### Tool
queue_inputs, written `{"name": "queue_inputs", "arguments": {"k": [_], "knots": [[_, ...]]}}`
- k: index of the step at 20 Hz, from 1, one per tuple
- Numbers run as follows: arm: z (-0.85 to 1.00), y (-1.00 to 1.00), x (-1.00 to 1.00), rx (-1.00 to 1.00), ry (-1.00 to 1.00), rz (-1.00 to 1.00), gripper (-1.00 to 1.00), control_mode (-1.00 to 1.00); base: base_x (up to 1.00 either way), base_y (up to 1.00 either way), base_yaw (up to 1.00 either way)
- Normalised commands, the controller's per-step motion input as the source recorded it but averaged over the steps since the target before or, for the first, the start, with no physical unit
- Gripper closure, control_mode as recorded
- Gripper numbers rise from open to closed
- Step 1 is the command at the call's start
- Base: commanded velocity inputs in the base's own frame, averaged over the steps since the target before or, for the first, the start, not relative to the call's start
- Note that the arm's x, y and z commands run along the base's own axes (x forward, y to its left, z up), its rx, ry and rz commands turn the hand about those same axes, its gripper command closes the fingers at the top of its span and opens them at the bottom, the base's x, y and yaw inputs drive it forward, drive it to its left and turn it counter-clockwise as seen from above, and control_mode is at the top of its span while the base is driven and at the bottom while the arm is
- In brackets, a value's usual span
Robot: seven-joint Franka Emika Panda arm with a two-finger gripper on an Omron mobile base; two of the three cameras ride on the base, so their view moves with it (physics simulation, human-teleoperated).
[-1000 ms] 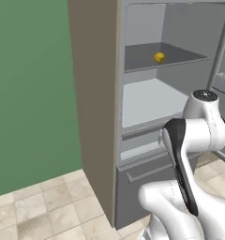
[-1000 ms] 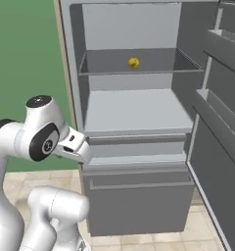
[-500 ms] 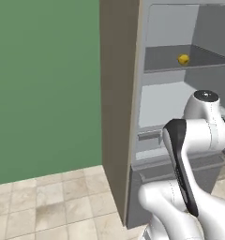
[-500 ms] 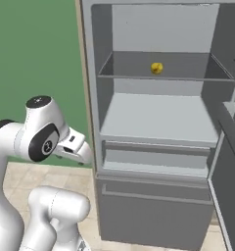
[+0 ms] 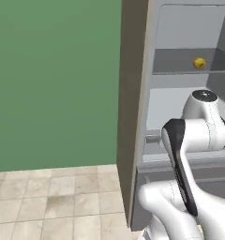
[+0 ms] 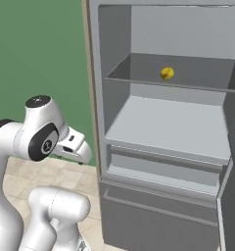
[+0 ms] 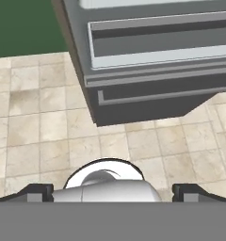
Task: Retrieve a lemon from the fridge and place it on the cutting board with the fish.
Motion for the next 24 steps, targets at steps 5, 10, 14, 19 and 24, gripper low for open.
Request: {"name": "queue_inputs", "arguments": {"k": [5,10,14,19,24], "knots": [[0.00,0.00,0.00,0.00,0.00,0.00,-1.00,1.00,0.00,-0.75,0.14],[0.00,0.00,0.00,0.00,0.00,0.00,-1.00,1.00,0.01,-0.55,0.09],[0.00,0.00,0.00,0.00,0.00,0.00,-1.00,1.00,0.12,-0.23,-0.02],[0.00,0.00,0.00,0.00,0.00,0.00,-1.00,1.00,0.01,-0.28,-0.19],[0.00,0.00,0.00,0.00,0.00,0.00,-1.00,1.00,0.08,-0.04,-0.17]]}}
